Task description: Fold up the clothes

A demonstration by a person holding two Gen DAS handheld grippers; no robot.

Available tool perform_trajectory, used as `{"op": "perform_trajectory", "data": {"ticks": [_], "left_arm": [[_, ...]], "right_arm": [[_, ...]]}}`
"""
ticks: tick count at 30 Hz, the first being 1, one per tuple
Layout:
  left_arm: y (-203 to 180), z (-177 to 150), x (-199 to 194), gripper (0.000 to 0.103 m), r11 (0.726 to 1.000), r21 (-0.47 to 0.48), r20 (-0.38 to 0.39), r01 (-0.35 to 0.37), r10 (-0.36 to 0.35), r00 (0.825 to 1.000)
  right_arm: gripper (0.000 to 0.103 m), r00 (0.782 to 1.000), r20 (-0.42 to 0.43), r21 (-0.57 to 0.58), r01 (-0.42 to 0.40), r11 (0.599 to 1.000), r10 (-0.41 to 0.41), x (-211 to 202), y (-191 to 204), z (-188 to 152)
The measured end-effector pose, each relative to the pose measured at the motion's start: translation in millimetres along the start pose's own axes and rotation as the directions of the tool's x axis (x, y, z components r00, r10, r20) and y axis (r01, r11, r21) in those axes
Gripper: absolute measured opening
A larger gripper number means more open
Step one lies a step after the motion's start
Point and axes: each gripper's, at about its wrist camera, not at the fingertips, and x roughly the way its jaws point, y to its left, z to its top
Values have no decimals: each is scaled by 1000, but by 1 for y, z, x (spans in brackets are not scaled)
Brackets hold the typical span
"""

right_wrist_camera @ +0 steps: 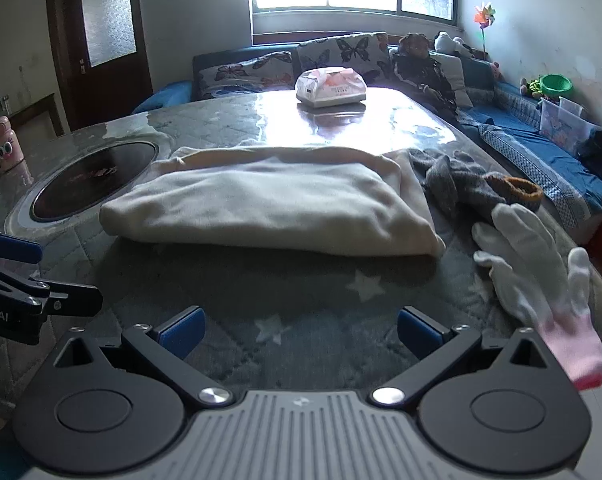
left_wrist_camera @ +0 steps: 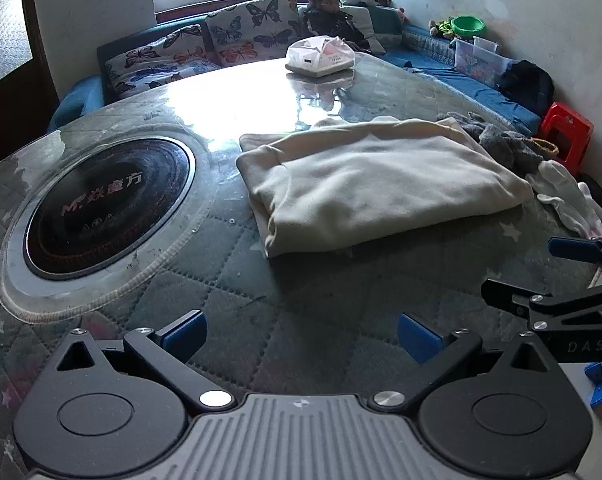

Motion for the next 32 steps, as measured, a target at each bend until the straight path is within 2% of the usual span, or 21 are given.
{"op": "perform_trajectory", "data": {"ticks": [8, 32], "left_arm": [[-5, -6, -1, 103, 1000, 3, -4, 12, -12, 1000], [1, -9, -1, 103, 999, -35, 2, -2, 2, 1000]], "right_arm": [[103, 1000, -13, 2, 25, 1000, -25, -4, 2, -7], [103, 999, -26, -25, 19, 1000, -19, -3, 12, -10]]}}
